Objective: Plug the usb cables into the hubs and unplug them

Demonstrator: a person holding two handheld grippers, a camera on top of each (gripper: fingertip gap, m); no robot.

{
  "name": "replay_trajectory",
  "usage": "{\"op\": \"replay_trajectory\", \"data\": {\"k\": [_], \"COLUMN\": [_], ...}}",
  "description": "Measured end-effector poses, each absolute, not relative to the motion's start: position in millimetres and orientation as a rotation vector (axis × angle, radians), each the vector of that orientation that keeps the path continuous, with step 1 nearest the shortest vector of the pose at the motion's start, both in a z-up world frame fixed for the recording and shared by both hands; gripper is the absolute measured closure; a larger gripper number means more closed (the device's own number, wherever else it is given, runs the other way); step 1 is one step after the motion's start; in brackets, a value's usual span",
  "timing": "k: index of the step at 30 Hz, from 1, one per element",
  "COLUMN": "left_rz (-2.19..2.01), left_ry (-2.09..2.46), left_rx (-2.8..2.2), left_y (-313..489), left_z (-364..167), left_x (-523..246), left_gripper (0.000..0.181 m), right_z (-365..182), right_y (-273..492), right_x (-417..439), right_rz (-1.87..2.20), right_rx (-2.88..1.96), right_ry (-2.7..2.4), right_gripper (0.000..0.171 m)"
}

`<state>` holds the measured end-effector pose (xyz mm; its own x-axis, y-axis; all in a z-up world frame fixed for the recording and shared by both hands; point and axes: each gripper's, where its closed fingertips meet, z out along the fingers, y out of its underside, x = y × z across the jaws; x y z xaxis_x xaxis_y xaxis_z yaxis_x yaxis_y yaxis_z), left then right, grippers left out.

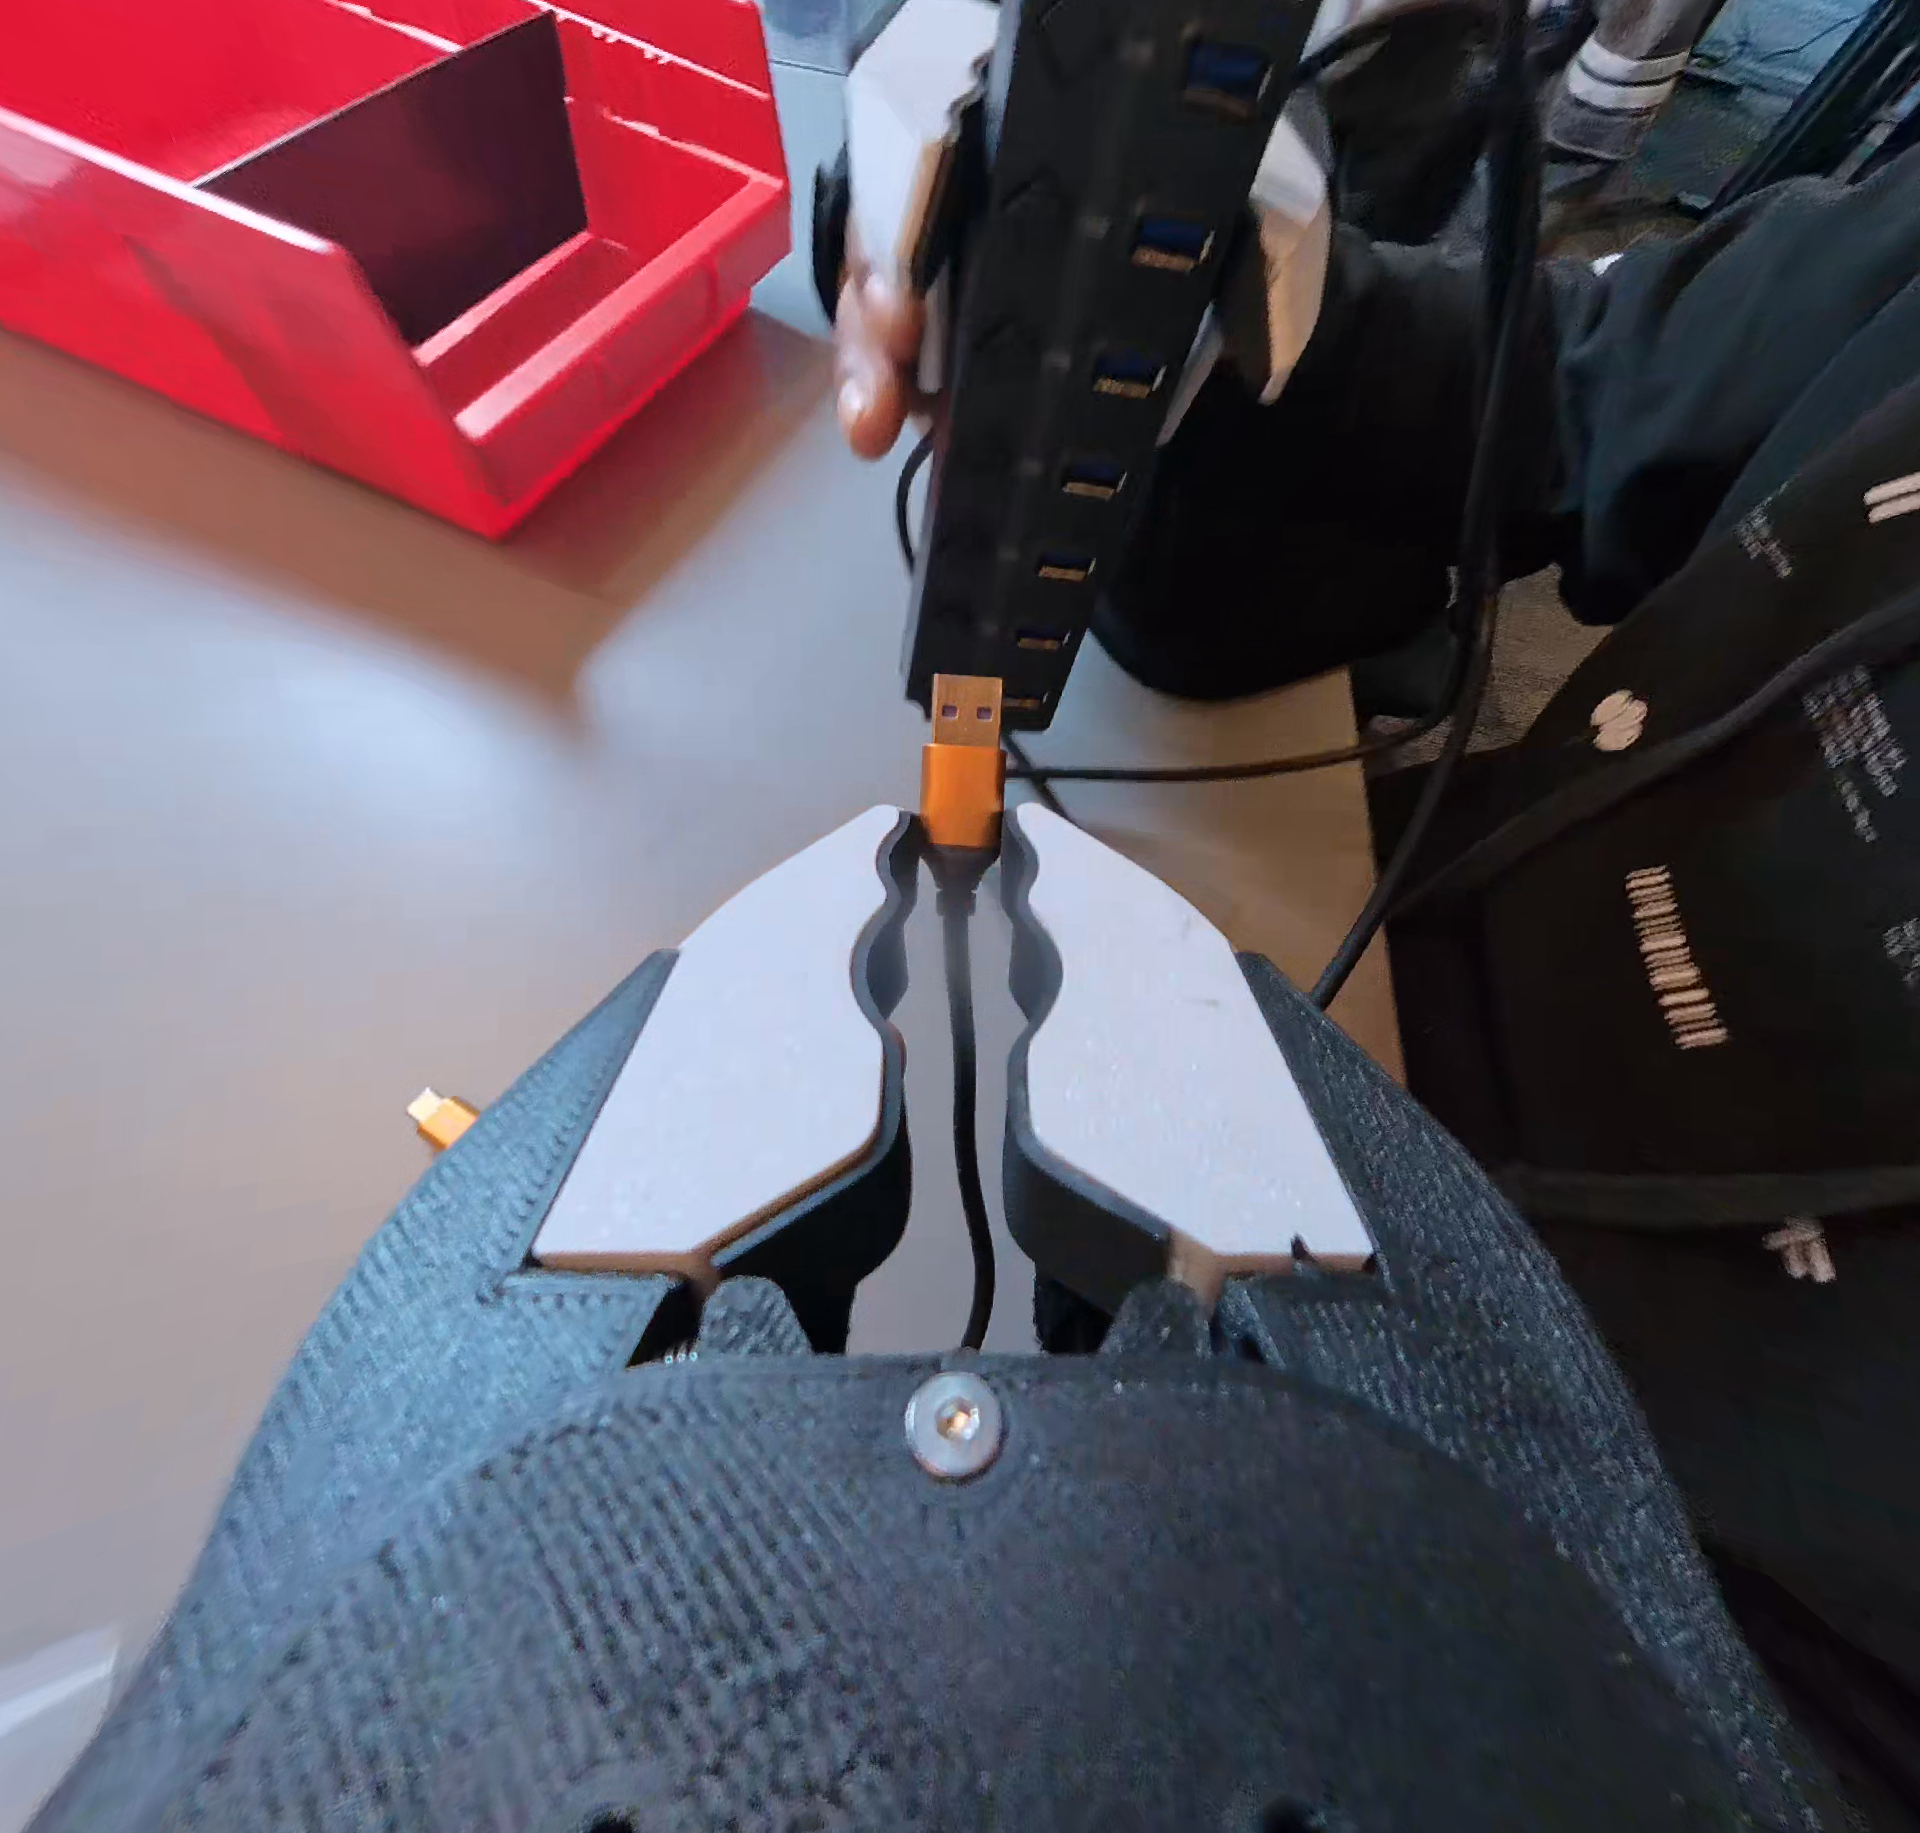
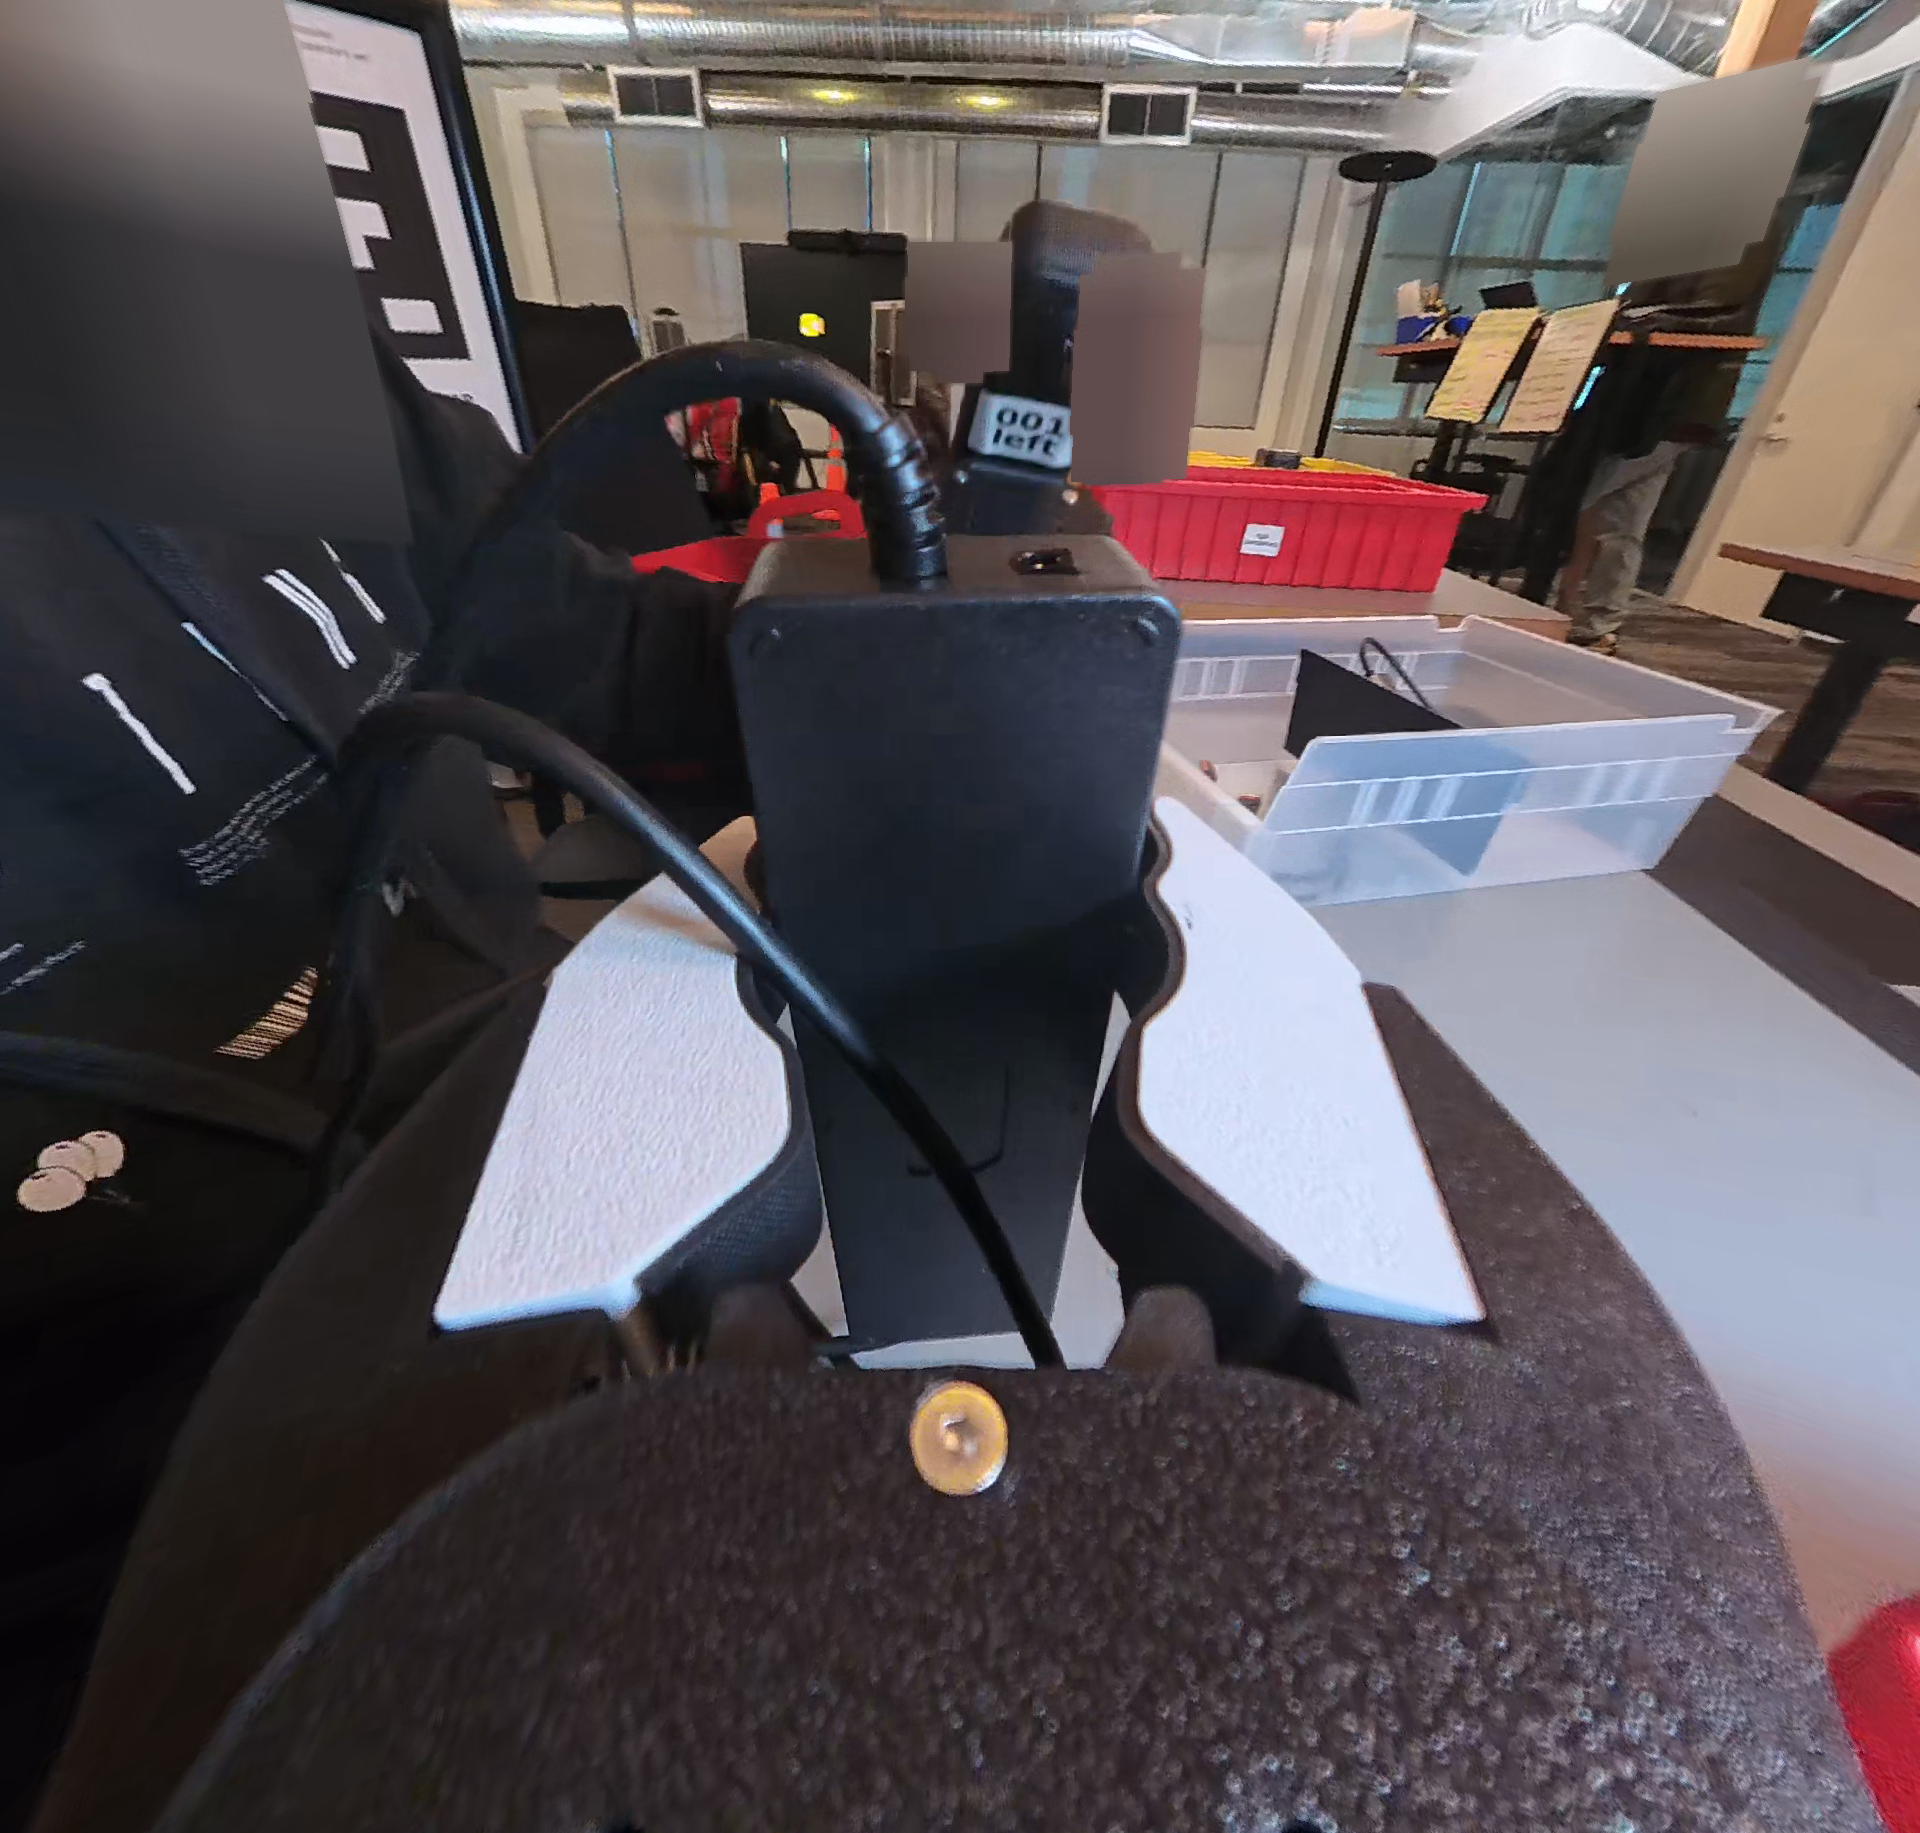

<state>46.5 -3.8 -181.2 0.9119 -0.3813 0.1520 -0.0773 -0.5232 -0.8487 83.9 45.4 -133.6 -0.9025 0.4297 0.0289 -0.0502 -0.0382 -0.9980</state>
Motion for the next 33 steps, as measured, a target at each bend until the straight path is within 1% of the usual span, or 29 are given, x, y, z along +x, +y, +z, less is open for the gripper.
{"op": "replay_trajectory", "data": {"k": [7,14,33], "left_rz": [-0.453,-0.475,-0.299], "left_ry": [0.384,0.419,0.597], "left_rx": [-2.157,-2.189,-2.522], "left_y": [23,32,25], "left_z": [-167,-161,-173], "left_x": [83,92,83], "left_gripper": [0.166,0.166,0.166], "right_z": [-136,-148,-176], "right_y": [43,35,30], "right_x": [84,79,66], "right_rz": [2.154,2.090,1.628], "right_rx": [-0.439,-0.465,-0.532], "right_ry": [-1.912,-1.979,-2.178], "right_gripper": [0.108,0.108,0.109]}}
